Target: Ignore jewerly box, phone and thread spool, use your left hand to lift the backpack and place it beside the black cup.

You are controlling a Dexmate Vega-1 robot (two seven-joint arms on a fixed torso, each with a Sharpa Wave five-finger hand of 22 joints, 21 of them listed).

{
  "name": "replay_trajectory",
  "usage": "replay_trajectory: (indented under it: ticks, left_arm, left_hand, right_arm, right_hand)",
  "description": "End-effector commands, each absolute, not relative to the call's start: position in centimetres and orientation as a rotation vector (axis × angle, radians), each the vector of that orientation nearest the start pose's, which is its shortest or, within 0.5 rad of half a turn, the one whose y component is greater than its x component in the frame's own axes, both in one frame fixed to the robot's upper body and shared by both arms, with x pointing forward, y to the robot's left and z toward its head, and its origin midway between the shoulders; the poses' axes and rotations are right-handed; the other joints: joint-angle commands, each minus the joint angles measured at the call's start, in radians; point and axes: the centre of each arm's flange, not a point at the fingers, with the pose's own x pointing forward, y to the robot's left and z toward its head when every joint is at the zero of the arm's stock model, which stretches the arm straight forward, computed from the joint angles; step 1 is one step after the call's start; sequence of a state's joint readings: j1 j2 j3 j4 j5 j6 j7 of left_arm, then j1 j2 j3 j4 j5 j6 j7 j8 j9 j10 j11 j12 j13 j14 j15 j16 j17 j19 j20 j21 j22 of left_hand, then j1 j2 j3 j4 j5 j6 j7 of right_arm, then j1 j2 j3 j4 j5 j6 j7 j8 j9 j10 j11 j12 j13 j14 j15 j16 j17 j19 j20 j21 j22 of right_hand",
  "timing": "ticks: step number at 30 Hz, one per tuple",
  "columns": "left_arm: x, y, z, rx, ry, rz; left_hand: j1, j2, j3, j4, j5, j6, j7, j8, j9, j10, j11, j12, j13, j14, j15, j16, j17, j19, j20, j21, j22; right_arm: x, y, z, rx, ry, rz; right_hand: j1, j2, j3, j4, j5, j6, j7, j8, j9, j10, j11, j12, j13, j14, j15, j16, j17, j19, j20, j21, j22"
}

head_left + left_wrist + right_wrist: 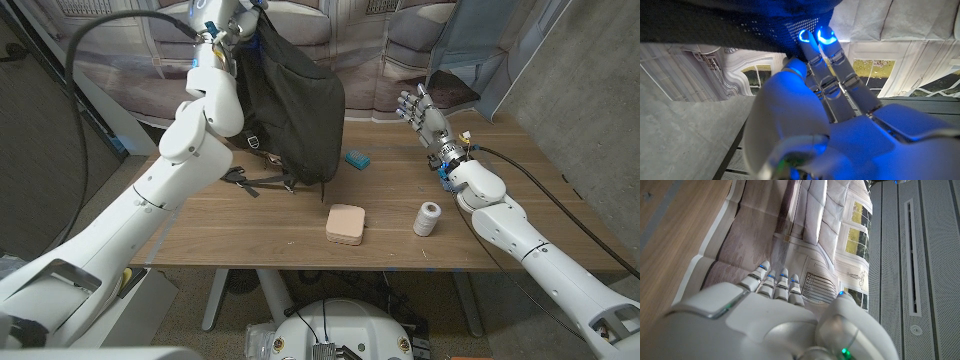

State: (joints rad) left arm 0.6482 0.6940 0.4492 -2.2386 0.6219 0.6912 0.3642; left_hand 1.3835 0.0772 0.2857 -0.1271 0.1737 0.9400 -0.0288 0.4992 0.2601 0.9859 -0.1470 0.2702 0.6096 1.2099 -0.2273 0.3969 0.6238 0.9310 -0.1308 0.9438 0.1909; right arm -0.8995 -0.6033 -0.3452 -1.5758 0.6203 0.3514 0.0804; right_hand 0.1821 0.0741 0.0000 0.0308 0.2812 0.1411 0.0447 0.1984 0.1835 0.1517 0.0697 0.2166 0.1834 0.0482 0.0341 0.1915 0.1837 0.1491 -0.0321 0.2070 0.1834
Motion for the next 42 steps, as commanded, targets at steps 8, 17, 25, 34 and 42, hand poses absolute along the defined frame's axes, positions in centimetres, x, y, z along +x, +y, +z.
replay_trajectory:
  ticks: [8,17,25,34,42]
  left_arm:
    - [44.4,19.8,27.3,1.008,-1.138,0.728]
    - [45.6,19.5,29.1,0.975,-1.143,0.724]
    - [46.7,19.0,29.9,0.985,-1.138,0.719]
    - [48.1,18.8,30.2,0.98,-1.125,0.712]
    - [49.0,18.1,30.3,0.982,-1.127,0.687]
  left_hand:
    - [-0.002,0.007,0.009,0.004,0.006,0.011,-0.001,0.0,-0.001,0.033,-0.027,-0.006,0.004,-0.003,-0.001,-0.001,0.008,-0.007,-0.073,0.012,-0.002]
    - [-0.004,0.007,0.011,0.004,0.006,0.011,-0.002,-0.001,-0.001,0.035,-0.029,-0.008,0.006,-0.001,-0.001,-0.002,0.011,-0.01,-0.073,0.016,-0.002]
    - [-0.005,0.006,0.013,0.004,0.006,0.015,-0.004,0.0,-0.001,0.037,-0.029,-0.011,0.008,0.001,-0.001,-0.003,0.014,-0.012,-0.073,0.02,-0.002]
    - [-0.008,0.005,0.015,0.005,0.006,0.016,-0.006,-0.001,-0.002,0.04,-0.03,-0.014,0.009,0.001,-0.001,-0.004,0.017,-0.014,-0.072,0.025,-0.003]
    - [-0.009,0.004,0.017,0.005,0.006,0.018,-0.004,-0.002,-0.003,0.041,-0.03,-0.017,0.01,0.002,-0.001,-0.005,0.019,-0.016,-0.072,0.028,-0.003]
  right_arm:
    - [59.0,-26.1,3.3,-0.052,-0.814,0.359]
    - [59.5,-26.0,3.1,-0.049,-0.804,0.351]
    - [60.0,-26.0,2.7,-0.042,-0.796,0.35]
    - [60.2,-26.3,2.4,-0.043,-0.783,0.343]
    - [59.9,-26.4,2.0,-0.047,-0.779,0.336]
  right_hand:
    - [0.007,0.006,-0.004,0.004,-0.004,0.008,0.004,-0.003,0.004,0.008,-0.002,-0.002,0.004,0.01,0.003,-0.004,0.002,0.008,0.0,0.001,0.006]
    - [0.006,0.006,-0.005,0.004,-0.005,0.008,0.005,-0.003,0.004,0.007,-0.003,-0.002,0.004,0.01,0.003,-0.004,0.002,0.008,0.0,0.001,0.006]
    - [0.007,0.007,-0.005,0.004,-0.005,0.008,0.005,-0.003,0.004,0.007,-0.003,-0.002,0.004,0.01,0.003,-0.004,0.002,0.008,0.001,0.001,0.006]
    - [0.007,0.007,-0.006,0.004,-0.006,0.008,0.005,-0.003,0.004,0.008,-0.004,-0.002,0.004,0.01,0.004,-0.004,0.002,0.007,0.001,0.0,0.006]
    - [0.007,0.007,-0.006,0.004,-0.006,0.008,0.005,-0.003,0.004,0.007,-0.003,-0.002,0.004,0.01,0.004,-0.004,0.002,0.007,0.001,0.0,0.006]
